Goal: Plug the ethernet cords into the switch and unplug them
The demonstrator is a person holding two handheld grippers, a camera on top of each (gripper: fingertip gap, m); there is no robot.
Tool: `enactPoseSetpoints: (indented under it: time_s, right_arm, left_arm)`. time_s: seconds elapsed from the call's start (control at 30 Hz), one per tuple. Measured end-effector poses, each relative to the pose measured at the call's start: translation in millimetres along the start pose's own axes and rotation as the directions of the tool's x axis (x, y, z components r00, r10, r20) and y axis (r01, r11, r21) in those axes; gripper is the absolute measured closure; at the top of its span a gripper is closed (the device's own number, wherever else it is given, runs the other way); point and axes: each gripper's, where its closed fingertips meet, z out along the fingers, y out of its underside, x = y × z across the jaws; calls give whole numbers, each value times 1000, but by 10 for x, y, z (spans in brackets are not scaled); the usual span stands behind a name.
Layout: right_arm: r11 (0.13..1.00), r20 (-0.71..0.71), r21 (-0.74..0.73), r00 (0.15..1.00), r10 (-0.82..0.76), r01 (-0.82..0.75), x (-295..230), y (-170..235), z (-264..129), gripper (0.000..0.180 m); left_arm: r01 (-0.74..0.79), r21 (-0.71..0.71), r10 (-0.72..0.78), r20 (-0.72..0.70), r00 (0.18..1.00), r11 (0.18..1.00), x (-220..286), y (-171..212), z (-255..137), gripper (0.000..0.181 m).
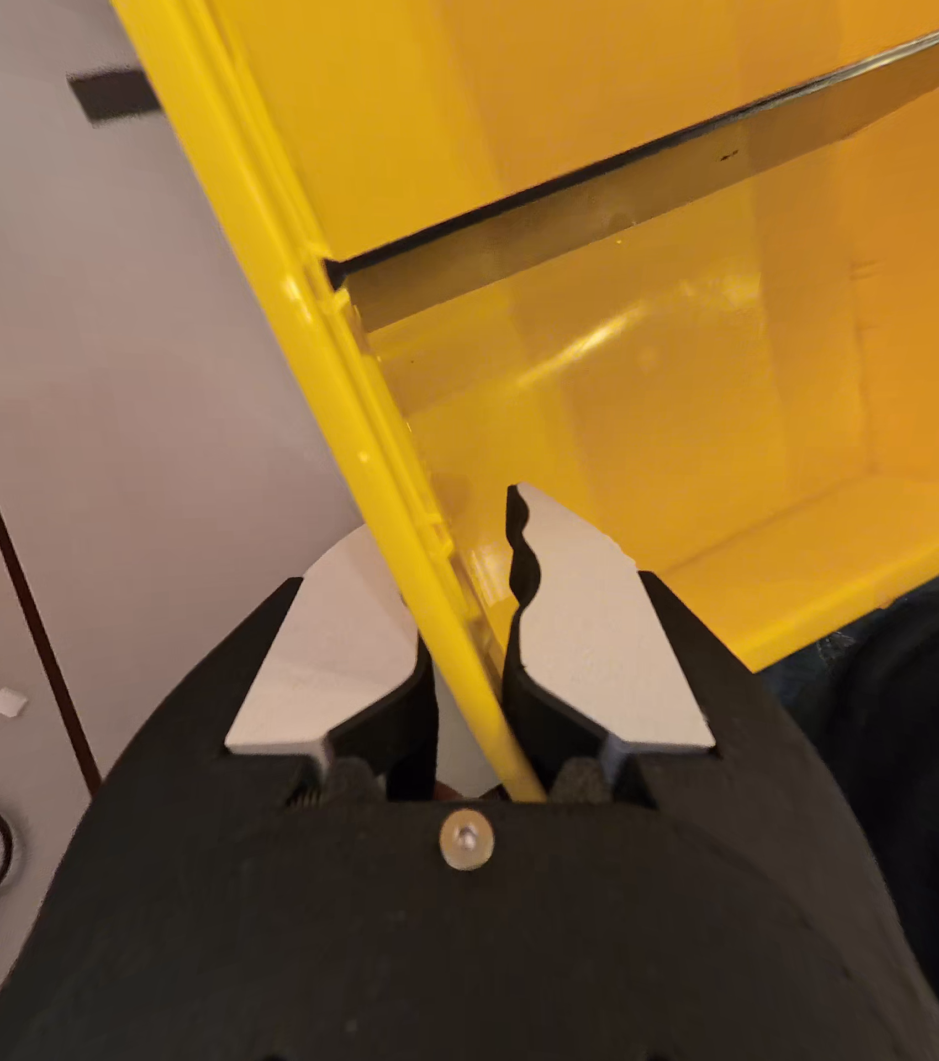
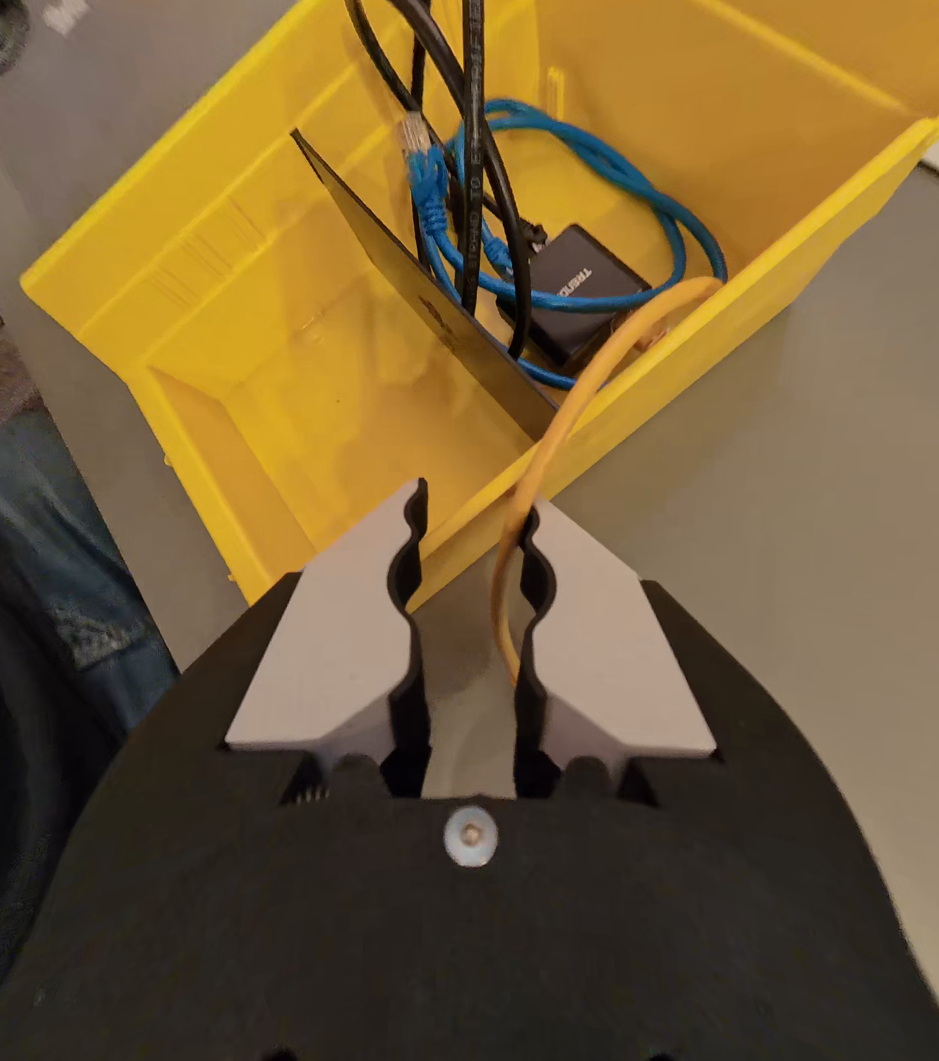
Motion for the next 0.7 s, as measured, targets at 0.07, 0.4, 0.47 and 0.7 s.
enactPoseSetpoints:
  time_s: [0.07, 0.4, 0.47, 0.7]
  right_arm:
    - [999, 48, 27, 998, -33, 31, -317, -163, 270, 142]
    - [950, 163, 312, 985, -47, -6, -420, -362, -776, 118]
    - [914, 145, 407, 988, -59, -5, -407, -258, -1271, 98]
    - [917, 0, 397, 999, 39, -36, -511, 386, -1569, 75]
  left_arm:
    - [-43, 38, 43, 0, 999, 998, 196, -171, -133, 157]
    - [-222, 24, 223, -119, 967, 975, 1436, -684, 569, 157]
    - [-300, -26, 298, -80, 951, 953, 1606, -819, 856, 155]
    - [-484, -134, 453, -207, 867, 865, 2666, -1083, 2024, 154]
